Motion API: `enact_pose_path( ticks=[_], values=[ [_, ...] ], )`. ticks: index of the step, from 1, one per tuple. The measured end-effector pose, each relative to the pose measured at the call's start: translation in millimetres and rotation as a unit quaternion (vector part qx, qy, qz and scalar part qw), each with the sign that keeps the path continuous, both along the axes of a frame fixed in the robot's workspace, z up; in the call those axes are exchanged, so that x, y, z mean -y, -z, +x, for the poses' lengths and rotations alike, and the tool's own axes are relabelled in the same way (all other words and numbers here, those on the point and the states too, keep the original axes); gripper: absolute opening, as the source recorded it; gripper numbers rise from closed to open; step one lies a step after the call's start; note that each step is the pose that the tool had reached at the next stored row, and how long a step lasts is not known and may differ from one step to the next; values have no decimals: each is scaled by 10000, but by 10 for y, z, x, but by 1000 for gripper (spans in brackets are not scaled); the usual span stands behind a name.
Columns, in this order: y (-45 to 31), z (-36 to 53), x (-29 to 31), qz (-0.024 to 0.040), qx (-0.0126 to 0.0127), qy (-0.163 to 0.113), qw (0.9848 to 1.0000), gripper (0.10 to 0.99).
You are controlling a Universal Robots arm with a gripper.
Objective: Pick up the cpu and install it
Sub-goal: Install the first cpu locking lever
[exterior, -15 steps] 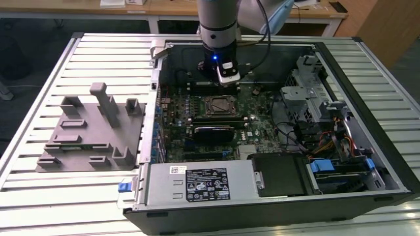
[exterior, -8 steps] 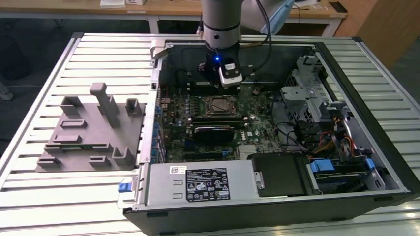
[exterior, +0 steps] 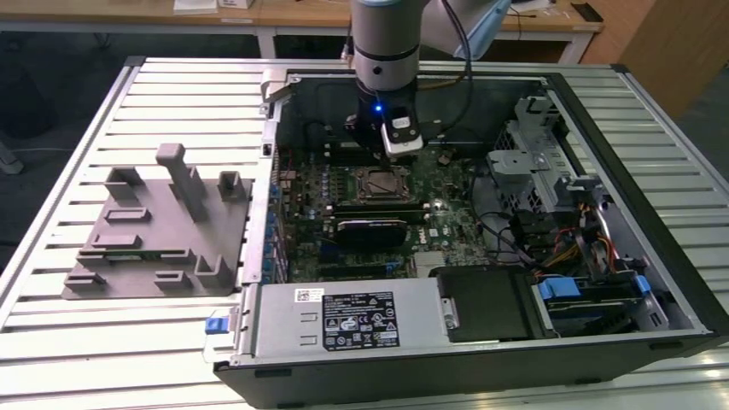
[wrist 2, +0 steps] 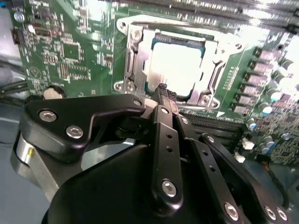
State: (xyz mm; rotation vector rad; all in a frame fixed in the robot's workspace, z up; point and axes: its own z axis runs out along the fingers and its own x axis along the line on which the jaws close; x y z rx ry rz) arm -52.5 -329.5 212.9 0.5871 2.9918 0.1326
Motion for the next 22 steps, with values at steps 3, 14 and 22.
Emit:
enact_pose_path(
  ticks=[3,14,22],
  values=[
    [1,1,52,-4,-1,4,10000,106],
    [4,6,219,-46,-8,16,10000,106],
    [8,22,233,-186,-107,17,9998,106]
  ],
)
